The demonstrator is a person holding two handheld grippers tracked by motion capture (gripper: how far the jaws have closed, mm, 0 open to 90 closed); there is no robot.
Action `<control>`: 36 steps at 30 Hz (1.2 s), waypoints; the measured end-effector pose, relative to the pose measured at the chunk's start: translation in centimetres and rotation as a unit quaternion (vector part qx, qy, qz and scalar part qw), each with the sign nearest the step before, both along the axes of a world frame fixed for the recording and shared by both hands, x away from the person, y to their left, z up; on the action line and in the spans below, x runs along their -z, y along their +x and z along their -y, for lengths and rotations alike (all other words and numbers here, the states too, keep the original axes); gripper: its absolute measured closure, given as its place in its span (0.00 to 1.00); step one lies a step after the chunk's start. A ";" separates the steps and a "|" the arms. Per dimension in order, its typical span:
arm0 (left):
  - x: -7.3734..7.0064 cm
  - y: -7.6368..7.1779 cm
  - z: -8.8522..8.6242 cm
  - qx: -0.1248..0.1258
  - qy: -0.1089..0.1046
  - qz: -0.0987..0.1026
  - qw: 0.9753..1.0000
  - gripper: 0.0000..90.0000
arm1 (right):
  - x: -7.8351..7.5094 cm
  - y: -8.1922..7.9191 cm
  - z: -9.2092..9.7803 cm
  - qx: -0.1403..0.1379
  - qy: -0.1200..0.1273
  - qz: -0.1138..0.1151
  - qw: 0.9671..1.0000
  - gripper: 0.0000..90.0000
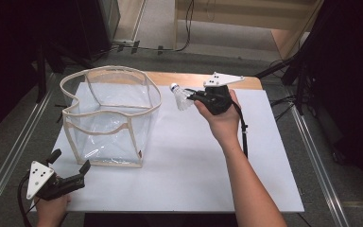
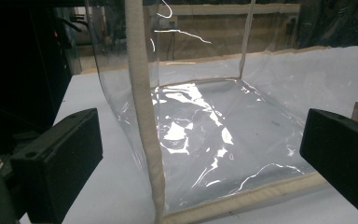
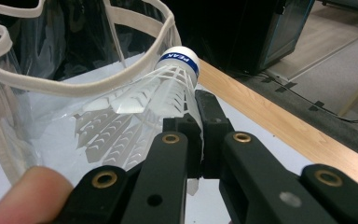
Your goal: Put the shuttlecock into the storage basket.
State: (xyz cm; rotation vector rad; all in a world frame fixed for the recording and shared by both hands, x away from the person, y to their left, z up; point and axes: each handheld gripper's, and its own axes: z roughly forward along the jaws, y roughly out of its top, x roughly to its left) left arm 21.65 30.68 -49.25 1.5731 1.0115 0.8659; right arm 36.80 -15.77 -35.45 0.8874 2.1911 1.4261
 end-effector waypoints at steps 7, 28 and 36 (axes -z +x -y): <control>0.0 0.0 0.0 0.000 0.000 0.000 1.000 0.00 | -0.7 0.2 -0.5 -0.005 0.002 0.005 1.000 0.97; 0.0 0.0 0.0 0.000 -0.002 0.001 1.000 0.00 | -2.0 0.4 -2.5 -0.021 0.008 0.015 1.000 0.97; 0.0 0.0 0.0 0.001 -0.001 0.001 1.000 0.00 | -2.2 0.5 -3.2 -0.028 0.011 0.017 0.999 0.97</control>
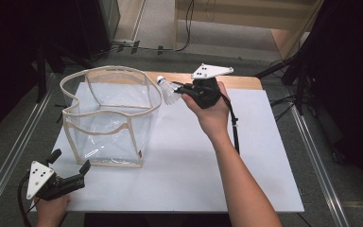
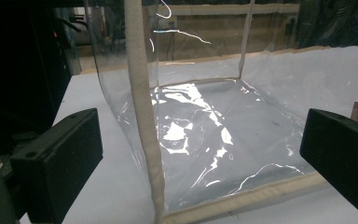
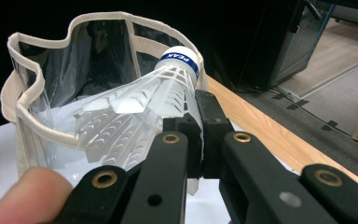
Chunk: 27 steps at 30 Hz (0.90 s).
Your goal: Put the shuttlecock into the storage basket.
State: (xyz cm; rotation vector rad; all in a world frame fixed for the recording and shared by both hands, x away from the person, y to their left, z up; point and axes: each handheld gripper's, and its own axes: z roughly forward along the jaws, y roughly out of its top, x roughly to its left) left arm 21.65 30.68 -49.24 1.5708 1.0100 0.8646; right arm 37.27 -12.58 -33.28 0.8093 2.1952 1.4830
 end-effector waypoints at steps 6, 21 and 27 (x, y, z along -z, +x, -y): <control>0.0 0.0 0.0 0.000 0.000 0.000 1.000 0.00 | -0.2 0.2 -0.8 -0.006 0.000 0.003 1.000 0.97; 0.0 0.0 0.0 0.000 0.000 0.000 1.000 0.00 | -0.5 0.5 -2.8 -0.019 0.006 0.002 1.000 0.97; 0.0 0.0 0.0 0.000 0.000 0.000 1.000 0.00 | -0.4 0.6 -3.5 -0.023 0.007 0.003 1.000 0.97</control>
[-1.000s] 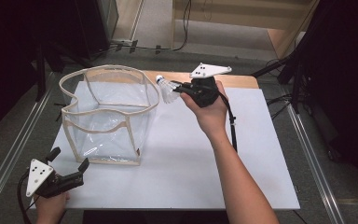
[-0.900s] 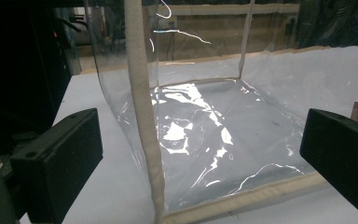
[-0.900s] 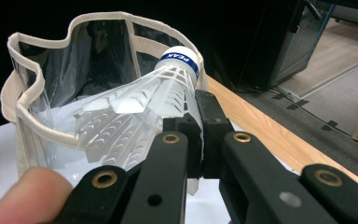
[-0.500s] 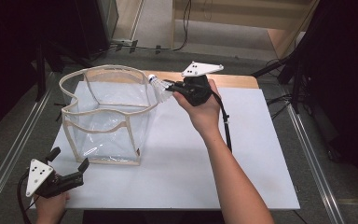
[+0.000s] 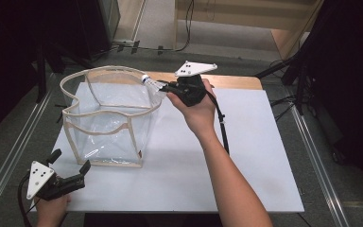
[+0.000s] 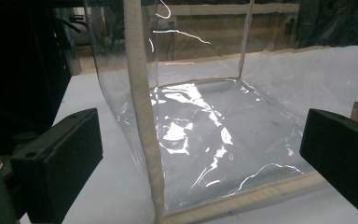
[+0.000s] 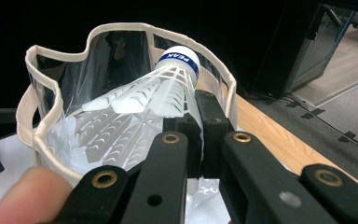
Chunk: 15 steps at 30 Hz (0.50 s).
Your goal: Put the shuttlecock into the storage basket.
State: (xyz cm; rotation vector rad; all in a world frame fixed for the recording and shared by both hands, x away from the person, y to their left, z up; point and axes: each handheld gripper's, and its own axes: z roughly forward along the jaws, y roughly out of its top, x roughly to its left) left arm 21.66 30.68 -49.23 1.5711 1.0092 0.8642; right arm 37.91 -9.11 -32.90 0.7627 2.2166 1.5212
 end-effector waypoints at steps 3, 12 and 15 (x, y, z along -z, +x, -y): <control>0.0 0.0 0.0 0.000 0.000 0.000 1.000 0.00 | 0.1 0.1 -0.3 -0.001 0.001 -0.002 1.000 0.97; 0.0 0.0 0.0 0.000 0.001 0.000 1.000 0.00 | 0.6 0.3 -1.2 -0.006 0.001 -0.006 1.000 0.97; 0.0 0.0 0.0 0.000 0.001 0.000 1.000 0.00 | 0.7 0.3 -1.5 -0.008 0.001 -0.009 1.000 0.97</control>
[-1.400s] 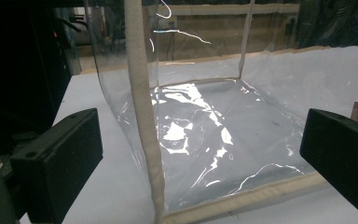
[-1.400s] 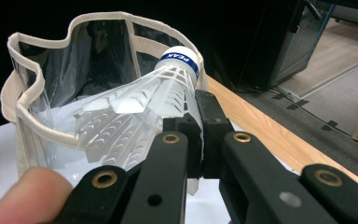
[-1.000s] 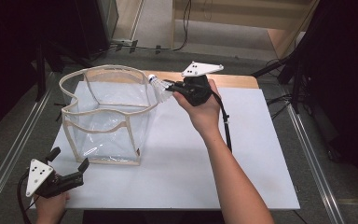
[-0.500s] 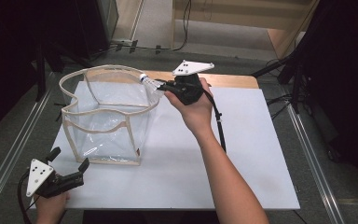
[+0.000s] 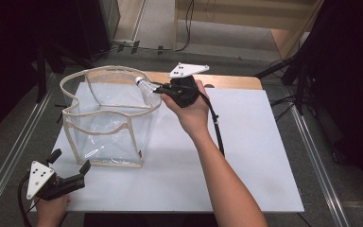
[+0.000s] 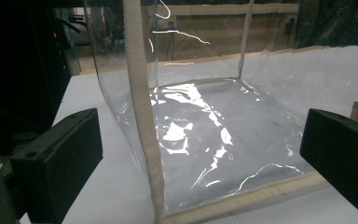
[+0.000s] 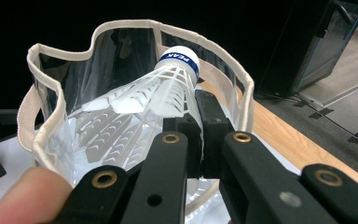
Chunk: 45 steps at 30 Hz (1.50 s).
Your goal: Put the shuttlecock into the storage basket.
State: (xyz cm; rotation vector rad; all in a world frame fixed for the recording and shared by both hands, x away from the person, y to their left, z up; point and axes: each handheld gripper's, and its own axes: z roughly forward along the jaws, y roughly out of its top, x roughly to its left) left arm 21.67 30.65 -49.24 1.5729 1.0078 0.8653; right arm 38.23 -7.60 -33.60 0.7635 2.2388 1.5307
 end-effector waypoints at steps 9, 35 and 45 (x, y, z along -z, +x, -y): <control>0.0 0.0 0.0 0.001 -0.001 0.000 1.000 0.00 | 0.3 -0.1 -0.9 0.005 -0.008 0.002 1.000 0.53; 0.0 0.0 -0.1 0.001 -0.002 -0.001 1.000 0.00 | 1.1 -1.2 2.7 0.021 0.017 -0.002 1.000 0.00; 0.0 0.0 -0.1 0.000 -0.002 0.000 1.000 0.00 | 2.1 -2.1 4.4 0.032 0.015 0.004 0.999 0.00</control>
